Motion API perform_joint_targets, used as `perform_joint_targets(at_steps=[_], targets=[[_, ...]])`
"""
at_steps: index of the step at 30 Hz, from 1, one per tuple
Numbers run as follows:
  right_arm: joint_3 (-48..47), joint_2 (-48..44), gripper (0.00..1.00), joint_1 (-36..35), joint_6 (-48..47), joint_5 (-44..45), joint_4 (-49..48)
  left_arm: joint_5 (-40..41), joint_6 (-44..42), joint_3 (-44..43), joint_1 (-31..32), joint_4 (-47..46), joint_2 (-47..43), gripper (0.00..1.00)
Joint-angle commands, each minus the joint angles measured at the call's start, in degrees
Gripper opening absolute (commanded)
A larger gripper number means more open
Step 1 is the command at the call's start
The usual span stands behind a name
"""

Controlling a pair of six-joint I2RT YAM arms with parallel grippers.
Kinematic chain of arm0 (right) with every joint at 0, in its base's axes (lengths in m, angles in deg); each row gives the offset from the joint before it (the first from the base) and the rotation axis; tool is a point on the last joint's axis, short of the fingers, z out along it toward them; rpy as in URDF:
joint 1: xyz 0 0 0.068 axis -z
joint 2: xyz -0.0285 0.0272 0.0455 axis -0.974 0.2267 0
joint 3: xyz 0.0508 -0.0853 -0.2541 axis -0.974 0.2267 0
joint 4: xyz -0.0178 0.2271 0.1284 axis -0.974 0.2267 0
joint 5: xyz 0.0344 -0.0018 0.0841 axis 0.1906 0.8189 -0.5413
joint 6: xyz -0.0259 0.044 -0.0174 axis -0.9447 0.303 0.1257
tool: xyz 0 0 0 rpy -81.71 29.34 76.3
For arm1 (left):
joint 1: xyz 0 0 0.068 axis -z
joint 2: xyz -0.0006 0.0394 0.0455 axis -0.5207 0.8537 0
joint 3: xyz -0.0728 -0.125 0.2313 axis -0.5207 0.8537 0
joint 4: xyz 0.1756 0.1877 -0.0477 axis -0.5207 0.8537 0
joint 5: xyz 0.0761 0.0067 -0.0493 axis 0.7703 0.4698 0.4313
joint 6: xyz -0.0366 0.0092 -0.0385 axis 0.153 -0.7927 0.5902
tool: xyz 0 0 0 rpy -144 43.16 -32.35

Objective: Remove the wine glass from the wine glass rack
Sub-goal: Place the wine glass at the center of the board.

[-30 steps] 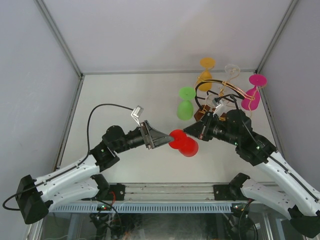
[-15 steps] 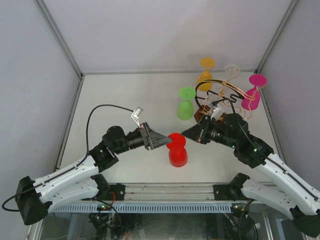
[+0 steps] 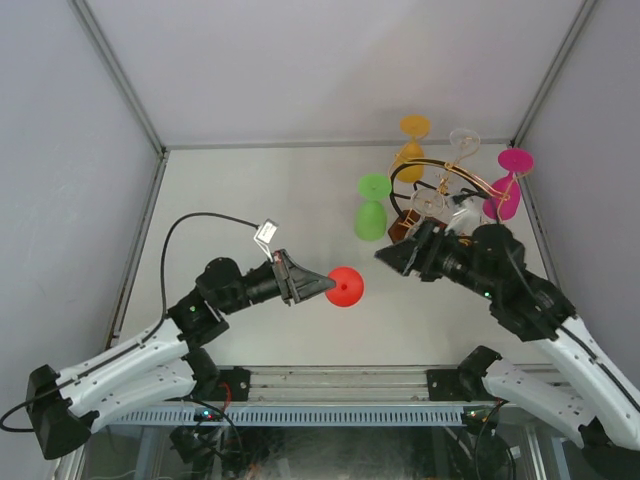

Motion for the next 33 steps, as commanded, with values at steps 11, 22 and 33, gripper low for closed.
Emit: perform_joint_targets(at_steps=[11, 22, 33], targets=[[-12.42, 0.97, 0.67, 52.31, -12.73, -19.32, 13.38, 13.10, -12.16, -3.42, 0.19, 16.30, -10.10, 0.00], [-2.87, 6.53, 0.62, 67.51, -5.20, -38.15, -5.05, 15.24, -14.29, -4.31, 0.13, 19.49, -12.02, 0.00], [0.00, 7.54, 0.63, 69.08, -8.50, -35.62, -3.52, 16.54, -15.19, -4.71, 0.18, 20.90, -13.06, 0.00]])
